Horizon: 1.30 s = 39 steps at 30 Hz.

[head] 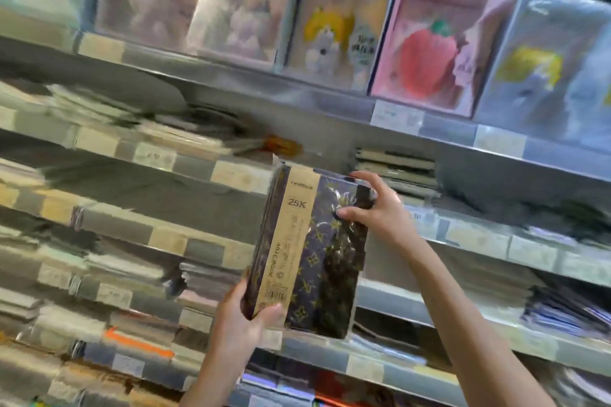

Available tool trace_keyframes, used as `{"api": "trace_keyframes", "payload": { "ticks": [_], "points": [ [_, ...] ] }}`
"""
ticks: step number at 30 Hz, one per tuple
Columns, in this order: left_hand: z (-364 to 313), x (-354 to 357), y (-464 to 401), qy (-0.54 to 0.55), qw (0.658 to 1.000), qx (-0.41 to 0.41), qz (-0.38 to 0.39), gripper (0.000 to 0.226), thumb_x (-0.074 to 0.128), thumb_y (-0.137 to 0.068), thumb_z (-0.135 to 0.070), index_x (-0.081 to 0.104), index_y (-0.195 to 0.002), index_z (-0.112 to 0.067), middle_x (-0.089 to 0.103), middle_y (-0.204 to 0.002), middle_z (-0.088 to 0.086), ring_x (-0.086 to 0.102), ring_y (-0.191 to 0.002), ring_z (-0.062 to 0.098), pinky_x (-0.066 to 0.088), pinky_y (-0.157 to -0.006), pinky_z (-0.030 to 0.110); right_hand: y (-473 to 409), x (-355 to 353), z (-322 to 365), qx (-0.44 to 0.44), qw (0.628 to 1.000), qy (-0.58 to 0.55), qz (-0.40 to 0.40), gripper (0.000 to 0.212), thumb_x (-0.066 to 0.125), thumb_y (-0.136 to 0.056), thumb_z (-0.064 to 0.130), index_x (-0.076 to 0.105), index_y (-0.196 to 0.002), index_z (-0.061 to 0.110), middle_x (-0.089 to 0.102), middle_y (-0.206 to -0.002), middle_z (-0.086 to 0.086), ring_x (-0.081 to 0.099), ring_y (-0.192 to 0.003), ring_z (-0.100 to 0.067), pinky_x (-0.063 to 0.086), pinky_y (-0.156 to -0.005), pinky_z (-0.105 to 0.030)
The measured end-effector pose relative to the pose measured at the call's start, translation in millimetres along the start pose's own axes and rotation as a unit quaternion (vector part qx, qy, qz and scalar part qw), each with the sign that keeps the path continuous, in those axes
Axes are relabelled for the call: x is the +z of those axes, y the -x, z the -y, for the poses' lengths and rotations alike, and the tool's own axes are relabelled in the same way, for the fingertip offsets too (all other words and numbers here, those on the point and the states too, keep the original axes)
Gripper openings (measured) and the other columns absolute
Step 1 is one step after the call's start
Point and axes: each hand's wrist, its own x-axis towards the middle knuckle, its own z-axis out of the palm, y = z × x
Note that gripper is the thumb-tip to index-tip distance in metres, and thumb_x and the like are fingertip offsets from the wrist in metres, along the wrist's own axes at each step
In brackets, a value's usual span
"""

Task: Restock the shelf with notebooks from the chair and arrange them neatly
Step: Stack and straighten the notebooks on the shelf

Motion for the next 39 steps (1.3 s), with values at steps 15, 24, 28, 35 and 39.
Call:
{"api": "trace_keyframes", "payload": {
  "ticks": [15, 24, 28, 35, 39],
  "points": [
    [-42.2, -21.2, -56.5, 0.154, 0.986, 0.035, -0.048, 0.068, 0.077, -0.071, -0.019, 0.047, -0.132, -0.029, 0.063, -0.117, -0.008, 0.054, -0.114, 0.015, 0.034, -0.107, 0.043, -2.6, 14.6, 1.7, -0.054, 0.994, -0.03, -0.09, 0.046, 0.058, -0.086, 0.04, 0.043, -0.13, 0.037, 0.017, -0.153, 0.011, 0.022, -0.139, -0.007, 0.028, -0.113, -0.042],
    [-52.7, -26.3, -54.2, 0.18, 0.982, 0.028, -0.054, 0.066, 0.077, -0.07, -0.016, 0.049, -0.128, -0.029, 0.068, -0.1, -0.005, 0.061, -0.099, 0.015, 0.045, -0.093, 0.037, 89.5, 74.6, -24.9, -0.06, 0.993, -0.098, 0.001, 0.084, 0.072, -0.077, 0.012, 0.028, -0.131, 0.06, -0.002, -0.151, 0.027, 0.008, -0.141, 0.0, 0.035, -0.108, -0.028],
    [-62.0, -40.9, -56.0, 0.183, 0.981, 0.022, -0.064, 0.066, 0.079, -0.066, -0.019, 0.053, -0.127, -0.024, 0.069, -0.1, -0.001, 0.064, -0.096, 0.017, 0.049, -0.091, 0.039, 82.7, 84.8, -11.6, -0.078, 0.983, -0.157, -0.05, 0.073, 0.066, -0.08, 0.0, 0.043, -0.132, 0.045, 0.018, -0.154, 0.006, 0.027, -0.139, -0.008, 0.047, -0.097, -0.026],
    [-89.9, -62.4, -62.1, 0.154, 0.981, 0.097, -0.07, 0.041, 0.066, -0.081, -0.032, 0.059, -0.118, -0.015, 0.067, -0.092, -0.006, 0.064, -0.09, 0.009, 0.049, -0.081, 0.025, 52.4, 81.1, 22.1, -0.08, 0.986, -0.113, -0.094, 0.055, 0.07, -0.08, 0.017, 0.049, -0.125, 0.042, 0.053, -0.127, 0.005, 0.052, -0.109, 0.001, 0.045, -0.094, -0.022],
    [-113.8, -64.0, -90.8, 0.116, 0.985, 0.125, -0.036, 0.017, 0.063, -0.084, -0.033, 0.064, -0.096, -0.02, 0.07, -0.092, -0.001, 0.065, -0.094, 0.018, 0.049, -0.092, 0.039, 20.0, 64.4, 36.6, -0.062, 0.983, -0.089, -0.149, 0.047, 0.065, -0.085, 0.023, 0.047, -0.126, 0.038, 0.051, -0.135, 0.001, 0.055, -0.106, -0.011, 0.042, -0.089, -0.02]
  ]
}}
